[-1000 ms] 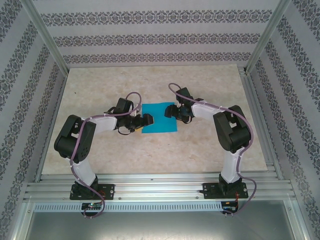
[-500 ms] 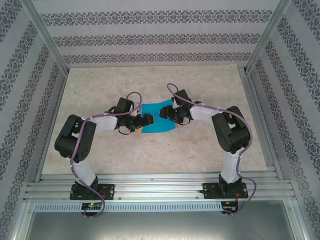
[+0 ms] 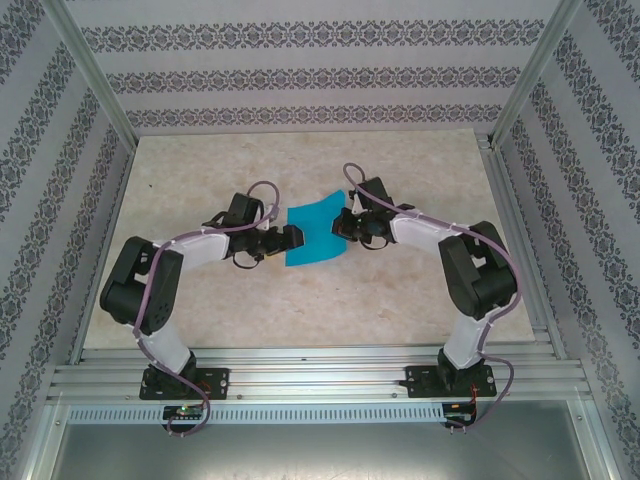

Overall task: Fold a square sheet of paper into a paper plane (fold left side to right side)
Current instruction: Pick up the square sheet of paper from the center of the table, then place a square sheet of paper at the center of the table.

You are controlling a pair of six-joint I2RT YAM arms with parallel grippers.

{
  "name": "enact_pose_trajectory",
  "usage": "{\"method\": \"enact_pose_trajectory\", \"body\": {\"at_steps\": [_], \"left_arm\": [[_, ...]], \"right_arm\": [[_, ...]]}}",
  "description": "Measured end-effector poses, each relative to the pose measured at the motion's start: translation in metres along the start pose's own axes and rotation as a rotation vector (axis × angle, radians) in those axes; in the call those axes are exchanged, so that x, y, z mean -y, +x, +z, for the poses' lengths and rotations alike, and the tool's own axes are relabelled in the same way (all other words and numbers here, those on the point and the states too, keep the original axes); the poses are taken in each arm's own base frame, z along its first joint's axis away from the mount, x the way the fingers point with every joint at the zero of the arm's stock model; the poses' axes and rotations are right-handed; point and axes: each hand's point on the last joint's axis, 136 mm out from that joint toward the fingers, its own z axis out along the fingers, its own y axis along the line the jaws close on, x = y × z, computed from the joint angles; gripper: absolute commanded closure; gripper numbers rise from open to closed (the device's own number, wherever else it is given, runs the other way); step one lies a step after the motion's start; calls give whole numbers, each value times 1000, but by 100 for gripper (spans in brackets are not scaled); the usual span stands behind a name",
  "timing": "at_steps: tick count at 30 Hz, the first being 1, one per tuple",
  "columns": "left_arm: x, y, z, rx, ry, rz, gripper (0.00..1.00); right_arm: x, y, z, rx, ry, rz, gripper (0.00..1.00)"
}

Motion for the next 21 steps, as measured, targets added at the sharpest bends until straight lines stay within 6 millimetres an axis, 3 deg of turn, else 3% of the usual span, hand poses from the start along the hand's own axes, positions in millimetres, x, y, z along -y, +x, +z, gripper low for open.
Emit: {"method": "enact_pose_trajectory", "body": {"at_steps": [5,12,21], "left_arm": [[15,-29,-63,185,47,27,0],[45,-56,-136,393,196,52,0],[107,-67,-187,478,437,145,0]], "right_arm": [[-21,-14,-40,98,-111,-66,100],[-77,-25,-109,222,-363,-212,100],[-163,-7,-206,297,-656,-449,100]]}}
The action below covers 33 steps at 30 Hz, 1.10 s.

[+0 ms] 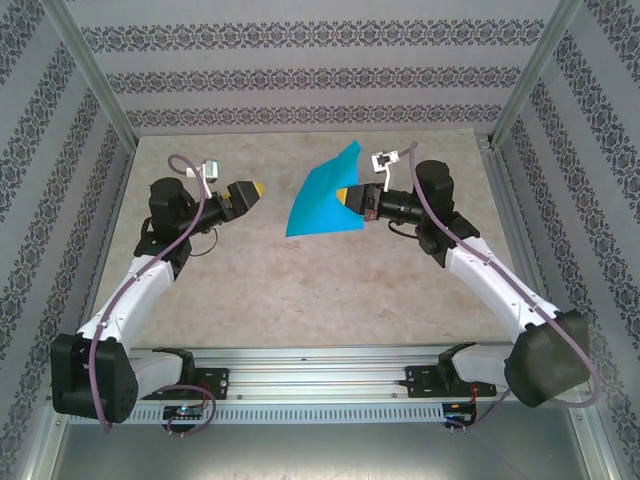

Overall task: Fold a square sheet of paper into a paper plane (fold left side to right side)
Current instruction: Place a square sheet of paper at the center of the table.

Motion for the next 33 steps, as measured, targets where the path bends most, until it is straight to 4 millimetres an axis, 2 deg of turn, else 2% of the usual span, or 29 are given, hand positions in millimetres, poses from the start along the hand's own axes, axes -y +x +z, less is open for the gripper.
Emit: {"method": "enact_pose_trajectory", "body": {"at_steps": [4,7,9,12,17,23,26,28,31,33], "left_arm": [[36,-16,-4,21,105,58,0],[61,-24,-8,29,177,103,0],[73,-27,-10,29,217,121,1],[87,-26,-13,16,274,135,8],[106,-22,-18,2,337,157,27],[125,-18,-27,0,381,198,69],[126,-16,-26,-7,377,207,89],[122,-13,-24,-18,357,206,99],[110,-9,-19,-34,302,198,100],[97,-6,-15,-44,250,185,100]], "right_arm": [[-60,-16,-11,17,-137,-112,100],[-96,-23,-20,31,-222,-185,100],[-113,-27,-25,40,-263,-224,100],[-123,-29,-28,49,-292,-252,100],[-115,-27,-23,39,-275,-239,100],[-97,-24,-13,22,-234,-196,100],[-87,-24,-10,23,-210,-180,100],[-79,-24,-9,25,-192,-169,93],[-67,-23,-7,26,-155,-148,69],[-54,-22,-7,26,-113,-135,58]]}}
